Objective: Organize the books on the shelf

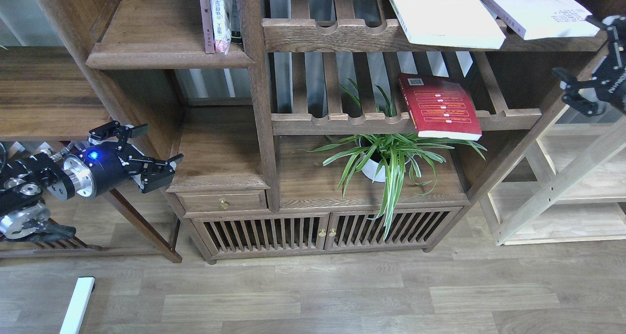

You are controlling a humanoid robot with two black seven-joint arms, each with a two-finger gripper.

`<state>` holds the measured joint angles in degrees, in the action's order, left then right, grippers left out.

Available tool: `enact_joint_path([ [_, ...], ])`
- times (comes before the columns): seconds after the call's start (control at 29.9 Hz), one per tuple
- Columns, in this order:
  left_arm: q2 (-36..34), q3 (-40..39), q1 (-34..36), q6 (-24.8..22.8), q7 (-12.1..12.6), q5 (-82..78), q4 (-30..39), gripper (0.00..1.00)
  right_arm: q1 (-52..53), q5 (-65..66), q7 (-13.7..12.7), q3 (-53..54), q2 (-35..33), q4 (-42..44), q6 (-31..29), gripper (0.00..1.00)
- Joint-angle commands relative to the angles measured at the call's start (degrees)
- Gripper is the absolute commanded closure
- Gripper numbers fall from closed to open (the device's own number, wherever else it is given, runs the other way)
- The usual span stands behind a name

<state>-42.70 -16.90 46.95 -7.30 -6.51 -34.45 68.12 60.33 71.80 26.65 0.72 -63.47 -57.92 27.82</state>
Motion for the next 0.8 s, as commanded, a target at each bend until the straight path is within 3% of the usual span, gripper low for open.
enact_joint_path([
  [0.0,-0.54,-0.07,-0.1,0.0,0.0,0.0,0.0,0.0,1.45,0.18,-0.28,-0.1,1.68,2.1,-2.32,0.0],
  [0.4,-2.48,-0.24,-0.1,0.0,-0.7,0.0,-0.09,0.0,2.94,3.96,-0.19,-0.1,6.69,10.99,-5.23,0.01],
  [0.77,-2.57,-0.24,-0.1,0.0,-0.79,0.0,-0.35,0.0,5.85,4.05,0.25,-0.02,8.01,12.75,-6.02,0.12],
])
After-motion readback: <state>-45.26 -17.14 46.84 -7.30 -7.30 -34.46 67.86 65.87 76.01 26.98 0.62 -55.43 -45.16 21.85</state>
